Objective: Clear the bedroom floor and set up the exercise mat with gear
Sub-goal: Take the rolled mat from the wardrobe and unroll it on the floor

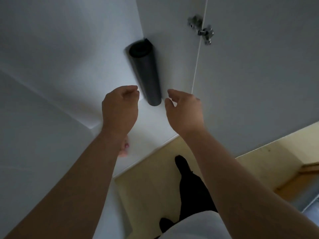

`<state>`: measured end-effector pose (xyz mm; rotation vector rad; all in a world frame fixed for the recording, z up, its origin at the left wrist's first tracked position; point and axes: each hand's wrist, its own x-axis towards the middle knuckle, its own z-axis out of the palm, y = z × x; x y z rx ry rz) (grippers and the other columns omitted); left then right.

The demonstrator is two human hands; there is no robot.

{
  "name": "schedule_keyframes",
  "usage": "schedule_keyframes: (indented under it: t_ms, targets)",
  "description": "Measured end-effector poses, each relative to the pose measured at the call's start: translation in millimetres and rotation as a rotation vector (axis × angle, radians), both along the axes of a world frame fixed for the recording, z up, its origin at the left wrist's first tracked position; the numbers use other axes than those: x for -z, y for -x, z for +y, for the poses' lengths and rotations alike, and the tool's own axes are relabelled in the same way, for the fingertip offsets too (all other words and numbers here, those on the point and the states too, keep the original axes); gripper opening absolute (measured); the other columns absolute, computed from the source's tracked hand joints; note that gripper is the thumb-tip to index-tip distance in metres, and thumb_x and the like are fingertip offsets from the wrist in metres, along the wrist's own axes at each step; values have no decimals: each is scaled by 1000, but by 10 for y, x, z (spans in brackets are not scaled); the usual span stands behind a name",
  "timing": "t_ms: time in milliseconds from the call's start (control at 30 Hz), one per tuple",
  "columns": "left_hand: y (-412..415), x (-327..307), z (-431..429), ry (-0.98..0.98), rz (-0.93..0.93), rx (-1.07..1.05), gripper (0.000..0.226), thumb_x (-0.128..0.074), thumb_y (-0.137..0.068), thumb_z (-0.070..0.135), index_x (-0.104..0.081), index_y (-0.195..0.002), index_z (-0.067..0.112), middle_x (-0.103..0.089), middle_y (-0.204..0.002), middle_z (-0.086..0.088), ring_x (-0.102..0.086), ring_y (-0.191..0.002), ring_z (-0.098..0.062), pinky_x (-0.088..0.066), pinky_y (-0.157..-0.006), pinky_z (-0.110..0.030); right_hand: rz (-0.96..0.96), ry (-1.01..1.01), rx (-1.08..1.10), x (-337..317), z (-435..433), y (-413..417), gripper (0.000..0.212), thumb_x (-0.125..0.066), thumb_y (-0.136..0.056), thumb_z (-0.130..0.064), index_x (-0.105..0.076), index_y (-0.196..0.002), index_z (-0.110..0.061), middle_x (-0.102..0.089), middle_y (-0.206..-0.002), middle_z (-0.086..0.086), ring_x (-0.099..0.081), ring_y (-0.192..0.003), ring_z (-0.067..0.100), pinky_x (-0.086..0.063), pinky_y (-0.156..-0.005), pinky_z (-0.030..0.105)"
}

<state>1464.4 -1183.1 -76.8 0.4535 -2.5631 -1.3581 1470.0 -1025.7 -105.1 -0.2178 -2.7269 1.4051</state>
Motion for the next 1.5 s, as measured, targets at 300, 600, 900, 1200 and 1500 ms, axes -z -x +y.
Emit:
schedule_keyframes:
  t_ms: [300,600,900,1200,1500]
  targets:
    - [1583,1259,-519,48,-106,-63,26,-62,-96,23,-75,-119,26,-74,-117,12,-66,-112,-6,-48,-109,-32,-168,-60,-106,1259,-625,1958,46,-55,-100,-25,-54,-147,-21,-63,-140,0,-59,-127,20,-42,-99,22]
    - [3341,2188,-818,-22,-145,-107,34,-59,-95,25,-72,-126,27,-71,-125,14,-63,-117,-4,-47,-110,-31,-239,-101,-51,2117,-1062,3811,47,-52,-101,-37,-57,-143,-16,-63,-139,2,-56,-130,23,-41,-104,25]
    - [4675,2627,-1019,-33,-125,-109,45,-61,-99,35,-60,-141,22,-63,-141,8,-57,-129,-7,-36,-107,-20,-149,17,168,2474,-1421,5149,68,-55,-96,-57,-53,-140,-6,-64,-135,10,-57,-126,28,-36,-88,23]
    - [5152,2766,-1055,-68,-182,-116,33,-57,-99,39,-64,-121,16,-57,-94,11,-53,-96,-12,-30,-81,-20,-202,195,291,2527,-1537,5811,80,-71,-78,-62,-56,-135,-9,-68,-125,4,-66,-112,22,-55,-96,35]
    - [5230,2837,-1111,-145,-161,-120,24,-53,-95,22,-59,-72,18,-50,-61,7,-44,-64,-14,-36,-69,-29,-399,243,230,2477,-1514,5953,53,-55,-82,-31,-59,-132,-12,-66,-121,8,-67,-106,30,-58,-90,49]
